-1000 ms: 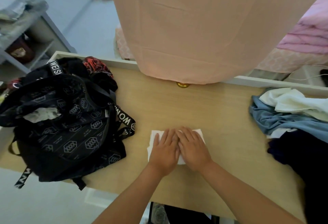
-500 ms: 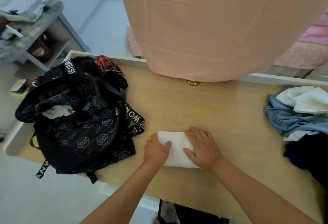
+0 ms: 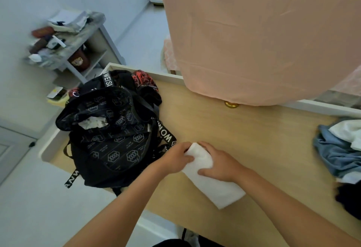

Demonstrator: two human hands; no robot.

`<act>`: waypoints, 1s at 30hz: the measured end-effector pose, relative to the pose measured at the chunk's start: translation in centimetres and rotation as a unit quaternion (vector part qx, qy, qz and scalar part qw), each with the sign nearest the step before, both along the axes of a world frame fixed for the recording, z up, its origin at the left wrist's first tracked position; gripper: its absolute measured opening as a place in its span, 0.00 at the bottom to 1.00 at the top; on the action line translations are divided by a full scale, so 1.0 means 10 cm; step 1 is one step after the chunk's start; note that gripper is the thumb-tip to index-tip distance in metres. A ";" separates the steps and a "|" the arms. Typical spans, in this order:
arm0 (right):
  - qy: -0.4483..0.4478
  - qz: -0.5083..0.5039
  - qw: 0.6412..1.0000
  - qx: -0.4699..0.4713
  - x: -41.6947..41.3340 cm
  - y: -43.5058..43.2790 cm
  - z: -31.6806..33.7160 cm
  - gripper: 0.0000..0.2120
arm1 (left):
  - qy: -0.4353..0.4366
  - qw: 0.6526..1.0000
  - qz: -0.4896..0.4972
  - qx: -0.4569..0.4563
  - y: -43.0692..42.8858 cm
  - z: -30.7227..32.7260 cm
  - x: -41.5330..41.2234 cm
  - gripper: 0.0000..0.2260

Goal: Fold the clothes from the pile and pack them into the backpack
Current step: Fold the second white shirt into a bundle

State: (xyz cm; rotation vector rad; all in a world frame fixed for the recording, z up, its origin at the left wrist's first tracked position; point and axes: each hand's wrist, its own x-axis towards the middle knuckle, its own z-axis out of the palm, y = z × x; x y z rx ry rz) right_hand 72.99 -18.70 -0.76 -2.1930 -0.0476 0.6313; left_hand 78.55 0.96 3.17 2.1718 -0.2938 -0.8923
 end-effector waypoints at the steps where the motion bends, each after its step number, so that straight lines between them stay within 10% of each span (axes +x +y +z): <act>1: 0.003 0.000 1.000 0.004 0.05 0.07 0.06 0.43 | -0.026 1.000 -0.007 -0.001 0.05 0.07 0.02 0.06; 15: -0.083 0.088 0.992 0.029 1.00 1.80 1.19 0.19 | -0.259 0.955 0.142 -0.004 1.78 0.86 0.32 0.14; 24: -0.062 0.208 0.944 -0.249 1.42 2.89 0.70 0.26 | -0.424 0.885 0.043 0.188 3.02 0.49 0.73 0.26; 30: -0.261 0.137 0.884 -0.364 1.43 3.05 0.51 0.21 | -0.547 0.796 -0.051 0.255 3.33 0.46 1.17 0.26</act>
